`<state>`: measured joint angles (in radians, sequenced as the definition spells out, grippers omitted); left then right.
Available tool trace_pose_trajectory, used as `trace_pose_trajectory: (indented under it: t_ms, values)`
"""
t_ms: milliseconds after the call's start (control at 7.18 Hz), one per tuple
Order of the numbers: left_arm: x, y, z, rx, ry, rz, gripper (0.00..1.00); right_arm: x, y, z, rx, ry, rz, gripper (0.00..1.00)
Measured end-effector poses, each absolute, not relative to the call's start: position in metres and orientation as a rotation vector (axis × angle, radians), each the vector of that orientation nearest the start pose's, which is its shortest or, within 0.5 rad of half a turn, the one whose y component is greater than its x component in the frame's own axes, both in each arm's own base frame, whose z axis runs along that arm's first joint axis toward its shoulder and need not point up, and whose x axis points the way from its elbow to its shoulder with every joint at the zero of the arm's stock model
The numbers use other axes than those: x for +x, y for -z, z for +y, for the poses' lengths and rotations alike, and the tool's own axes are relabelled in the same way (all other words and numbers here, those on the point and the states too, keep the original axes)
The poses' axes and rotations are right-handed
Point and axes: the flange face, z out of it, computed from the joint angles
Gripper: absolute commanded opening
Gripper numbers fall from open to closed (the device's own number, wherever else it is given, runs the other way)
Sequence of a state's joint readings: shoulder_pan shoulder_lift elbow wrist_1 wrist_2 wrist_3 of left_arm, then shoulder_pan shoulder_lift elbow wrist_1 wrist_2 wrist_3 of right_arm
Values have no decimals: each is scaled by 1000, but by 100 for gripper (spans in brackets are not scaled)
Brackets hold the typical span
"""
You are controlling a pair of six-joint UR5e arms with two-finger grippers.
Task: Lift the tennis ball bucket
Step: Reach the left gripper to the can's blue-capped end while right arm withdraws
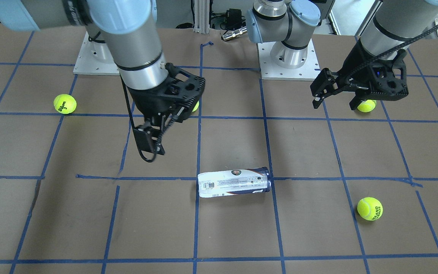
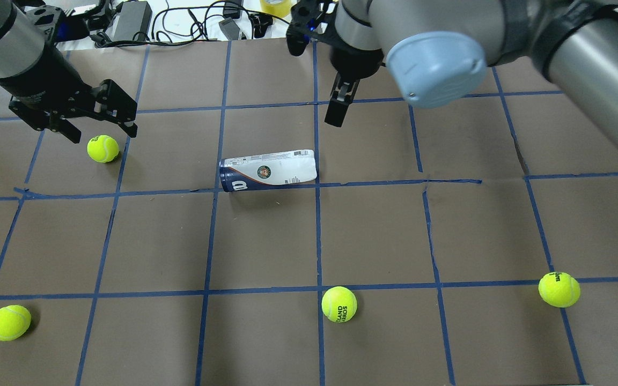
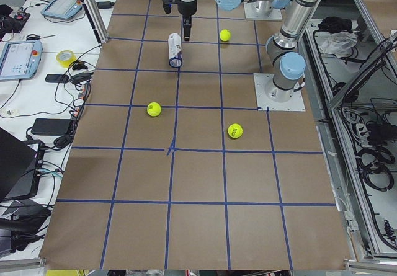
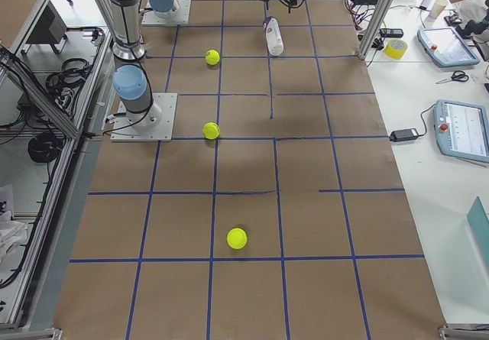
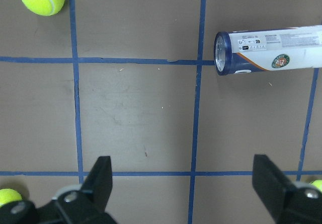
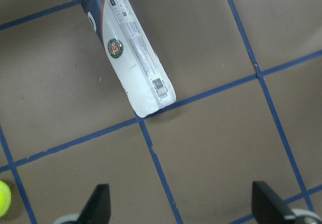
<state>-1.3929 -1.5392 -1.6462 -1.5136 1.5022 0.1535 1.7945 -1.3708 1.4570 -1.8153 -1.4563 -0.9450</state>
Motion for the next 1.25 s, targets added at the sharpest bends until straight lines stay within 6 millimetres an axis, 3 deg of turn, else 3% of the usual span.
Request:
trace_pose_trajectory:
  t_ms: [279,557,975,1254]
  values:
    - [-60,-428,-504,-25,61,3303,100,206,-509,-529,-1494,293,2702,100]
    - [-71,-381,-517,-24,90,3433,100,166,-533,-521,-1162,309,2878,100]
    - [-79,-317,-546,-27,123,3575,100,145,-537,-509,-745,204,3100,100]
    - [-79,-283,-556,-40,82,3601,100,144,-533,-505,-463,153,3140,100]
